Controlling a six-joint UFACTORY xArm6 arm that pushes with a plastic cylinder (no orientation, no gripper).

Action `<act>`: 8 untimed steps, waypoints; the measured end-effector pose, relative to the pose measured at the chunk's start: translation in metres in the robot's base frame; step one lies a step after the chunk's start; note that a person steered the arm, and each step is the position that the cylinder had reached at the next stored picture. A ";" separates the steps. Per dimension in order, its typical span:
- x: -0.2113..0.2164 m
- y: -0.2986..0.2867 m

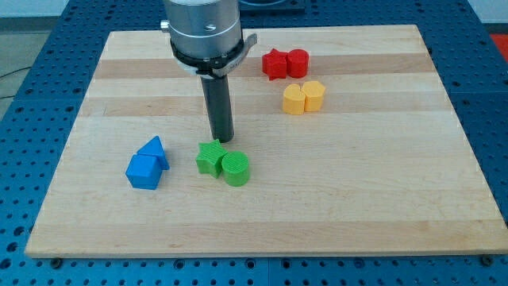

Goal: Move green circle from green star

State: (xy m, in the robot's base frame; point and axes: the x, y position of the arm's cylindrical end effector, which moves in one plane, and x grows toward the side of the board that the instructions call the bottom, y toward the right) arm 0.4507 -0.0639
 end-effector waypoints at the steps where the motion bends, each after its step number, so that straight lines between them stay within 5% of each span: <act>1: -0.001 0.001; 5: -0.002 -0.049; 6: 0.051 -0.035; 8: 0.068 0.009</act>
State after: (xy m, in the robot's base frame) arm 0.5189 -0.0549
